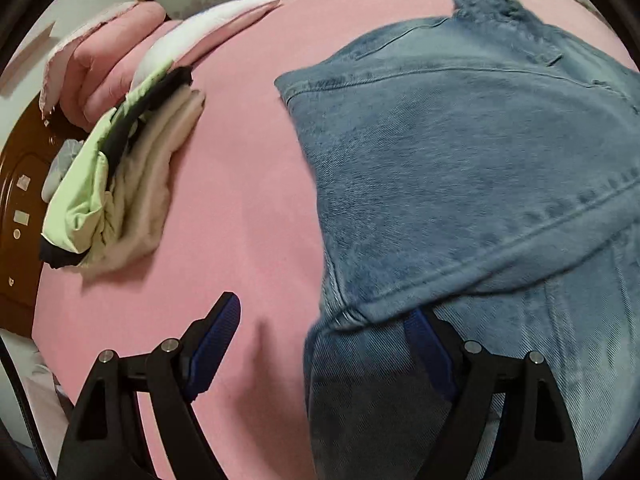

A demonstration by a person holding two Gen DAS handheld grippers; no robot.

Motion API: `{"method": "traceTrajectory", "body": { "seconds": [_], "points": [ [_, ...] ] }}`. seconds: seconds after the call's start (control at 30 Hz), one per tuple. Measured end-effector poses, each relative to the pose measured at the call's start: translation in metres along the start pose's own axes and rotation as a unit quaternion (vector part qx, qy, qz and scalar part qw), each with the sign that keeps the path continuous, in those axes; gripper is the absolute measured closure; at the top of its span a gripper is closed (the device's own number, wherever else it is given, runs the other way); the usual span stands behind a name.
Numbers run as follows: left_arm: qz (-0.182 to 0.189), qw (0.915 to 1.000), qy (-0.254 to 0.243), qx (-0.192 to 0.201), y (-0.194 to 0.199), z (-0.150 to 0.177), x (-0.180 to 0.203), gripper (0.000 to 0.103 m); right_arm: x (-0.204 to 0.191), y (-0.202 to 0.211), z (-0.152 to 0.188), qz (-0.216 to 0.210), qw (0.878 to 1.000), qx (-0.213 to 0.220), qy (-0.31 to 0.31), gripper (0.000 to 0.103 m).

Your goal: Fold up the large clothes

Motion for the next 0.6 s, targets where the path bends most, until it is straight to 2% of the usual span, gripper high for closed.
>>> {"method": "traceTrajectory", "body": {
  "seconds": [0.03, 0.07, 0.1, 0.23, 0.27, 0.37, 0.5, 0.53, 0.57, 0.6],
  "points": [
    [0.013, 0.9999, 0.011, -0.003, -0.008, -0.004, 0.004, 0.054, -0.001, -0.002, 0.001, -0.001, 1.000, -0.003, -0.001, 0.056],
    [0.029, 0.9992, 0.026, -0.006, -0.010, -0.005, -0.001, 0.066, -0.001, -0.003, 0.002, -0.003, 1.000, -0.007, -0.004, 0.056],
    [0.066, 0.9962, 0.055, -0.013, -0.011, -0.006, 0.005, 0.081, -0.002, -0.005, 0.003, -0.007, 1.000, -0.010, -0.005, 0.056],
    [0.105, 0.9856, 0.132, -0.005, -0.004, -0.001, -0.003, 0.082, -0.008, -0.009, 0.008, -0.023, 0.999, -0.039, 0.003, 0.057],
    [0.116, 0.9804, 0.159, -0.004, -0.004, 0.002, -0.007, 0.082, -0.011, -0.008, 0.010, -0.032, 0.998, -0.046, 0.005, 0.063],
    [0.162, 0.9591, 0.232, -0.012, -0.017, 0.011, -0.014, 0.081, -0.017, -0.001, 0.010, -0.064, 0.997, -0.042, -0.002, 0.072],
    [0.198, 0.9340, 0.295, -0.038, -0.039, 0.017, -0.018, 0.075, -0.014, 0.001, 0.013, -0.044, 0.998, -0.040, 0.009, 0.074],
    [0.195, 0.9334, 0.298, -0.044, -0.038, 0.018, -0.019, 0.070, -0.013, 0.004, 0.013, -0.035, 0.999, -0.036, 0.009, 0.074],
    [0.182, 0.9371, 0.293, -0.052, -0.032, 0.023, -0.017, 0.065, -0.013, 0.008, 0.012, -0.024, 0.999, -0.030, 0.010, 0.074],
    [0.151, 0.9463, 0.279, -0.062, -0.025, 0.028, -0.018, 0.053, -0.009, 0.015, 0.011, 0.010, 1.000, -0.019, 0.012, 0.074]
  ]
}}
Point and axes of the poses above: each gripper's, at about its wrist camera, not at the fingertips, and y roughly against the way its jaws point, x to its right, z to its underside, the point moved 10 cm from there along -y, roughly the way its jaws point, and after that the axes turned 7 degrees about -y, right-handed, at the moved point
